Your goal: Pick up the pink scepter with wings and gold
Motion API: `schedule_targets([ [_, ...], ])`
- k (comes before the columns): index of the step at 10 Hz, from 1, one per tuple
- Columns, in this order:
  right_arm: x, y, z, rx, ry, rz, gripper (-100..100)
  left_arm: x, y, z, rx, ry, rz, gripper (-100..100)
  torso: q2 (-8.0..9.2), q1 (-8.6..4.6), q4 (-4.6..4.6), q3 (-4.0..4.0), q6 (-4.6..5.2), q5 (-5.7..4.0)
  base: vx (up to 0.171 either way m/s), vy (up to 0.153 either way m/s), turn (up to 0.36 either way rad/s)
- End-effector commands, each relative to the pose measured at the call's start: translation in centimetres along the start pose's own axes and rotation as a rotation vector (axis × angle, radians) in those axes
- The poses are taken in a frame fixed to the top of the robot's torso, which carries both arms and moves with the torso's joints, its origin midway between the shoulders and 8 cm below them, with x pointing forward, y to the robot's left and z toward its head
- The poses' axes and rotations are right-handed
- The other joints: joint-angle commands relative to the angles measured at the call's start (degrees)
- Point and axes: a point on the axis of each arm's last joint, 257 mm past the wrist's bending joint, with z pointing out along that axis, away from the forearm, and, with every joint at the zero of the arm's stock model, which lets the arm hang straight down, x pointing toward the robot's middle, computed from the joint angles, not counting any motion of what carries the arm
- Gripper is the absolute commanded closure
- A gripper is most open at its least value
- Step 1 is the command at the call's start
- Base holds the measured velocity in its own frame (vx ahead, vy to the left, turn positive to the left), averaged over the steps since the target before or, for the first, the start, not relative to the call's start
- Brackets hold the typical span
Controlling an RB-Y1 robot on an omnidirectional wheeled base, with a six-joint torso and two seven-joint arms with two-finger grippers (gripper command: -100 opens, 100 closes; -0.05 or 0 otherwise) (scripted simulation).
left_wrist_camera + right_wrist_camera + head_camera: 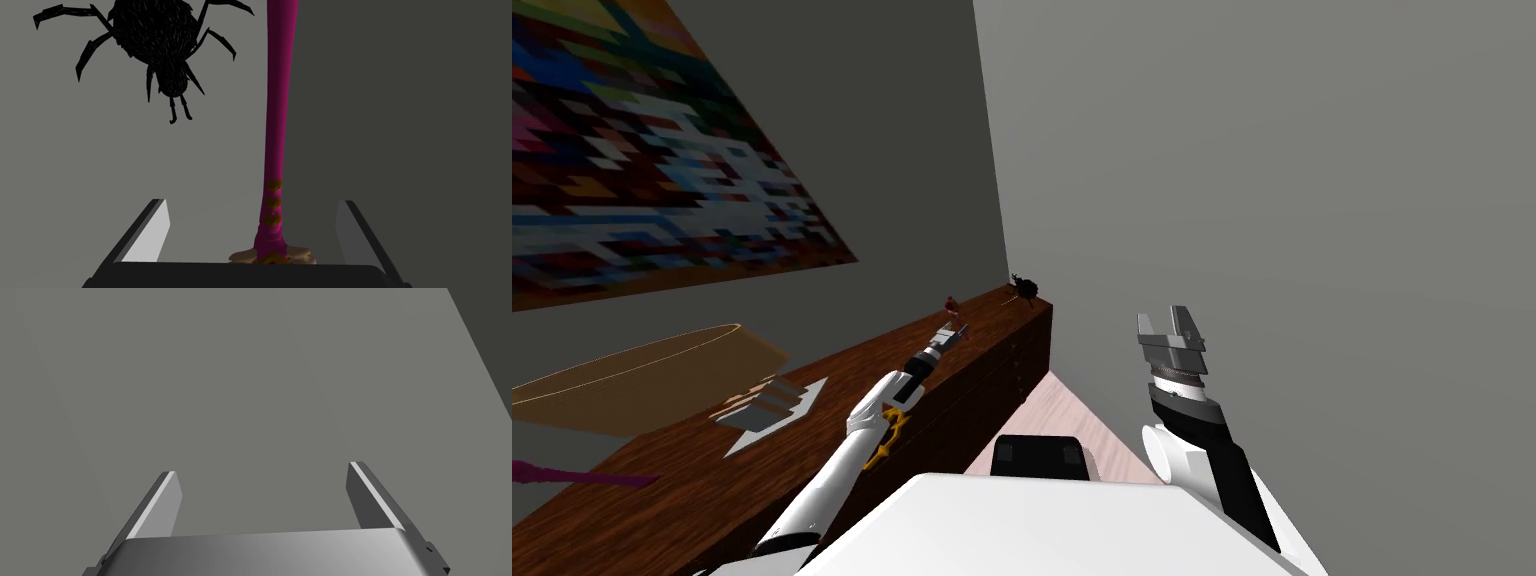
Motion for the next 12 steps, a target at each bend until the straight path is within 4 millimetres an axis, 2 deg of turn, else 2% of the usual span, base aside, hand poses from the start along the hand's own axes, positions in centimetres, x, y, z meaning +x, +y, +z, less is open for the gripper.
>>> schedule_targets([
  [1, 0.0, 0.0, 0.0, 0.0, 0.0, 0.0, 0, 0.3, -0.4, 1.5, 0.009, 0.003, -0.006, -100, 0.0, 0.0, 0.0, 0.0, 0.0, 0.0, -0.049, 0.009, 0.09],
  [2, 0.0, 0.0, 0.0, 0.0, 0.0, 0.0, 0, -0.3, -0.5, 2.0, 0.014, -0.01, -0.003, -100, 0.02, 0.01, 0.01, 0.02, 0.04, 0.0, -0.025, 0.007, -0.019],
  [3, 0.0, 0.0, 0.0, 0.0, 0.0, 0.0, 0, 0.7, -1.7, 3.2, 0.036, 0.004, -0.009, -100, -0.02, -0.01, 0.01, 0.0, 0.04, -0.01, -0.04, 0.013, 0.143],
  [5, 0.0, 0.0, 0.0, 0.0, 0.0, 0.0, 0, -0.1, -1.7, 4.6, 0.039, -0.009, -0.008, -100, 0.02, -0.01, 0.01, 0.02, 0.03, 0.0, -0.032, 0.003, 0.043],
  [6, 0.0, 0.0, 0.0, 0.0, 0.0, 0.0, 0, 0.9, -2.8, 5.7, 0.059, 0.007, -0.01, -100, -0.03, -0.03, 0.0, -0.01, 0.04, -0.01, -0.043, 0.012, 0.129],
  [8, 0.0, 0.0, 0.0, 0.0, 0.0, 0.0, 0, 0.0, -2.9, 7.1, 0.064, -0.007, -0.006, -100, 0.03, 0.0, 0.01, 0.02, 0.03, 0.0, -0.034, 0.007, 0.051],
  [9, 0.0, 0.0, 0.0, 0.0, 0.0, 0.0, 0, 0.9, -3.9, 8.1, 0.082, 0.012, -0.003, -100, -0.03, -0.03, 0.0, -0.01, 0.04, -0.01, -0.041, 0.01, 0.136],
  [11, 0.0, 0.0, 0.0, 0.0, 0.0, 0.0, 0, -0.2, -4.1, 9.5, 0.088, -0.004, 0.002, -100, 0.02, 0.0, 0.01, 0.02, 0.02, 0.0, -0.031, 0.01, 0.049],
  [12, 0.0, 0.0, 0.0, 0.0, 0.0, 0.0, 0, 0.7, -5.1, 10.4, 0.107, 0.015, 0.01, -100, -0.03, -0.02, 0.0, -0.01, 0.04, -0.01, -0.039, 0.013, 0.137],
])
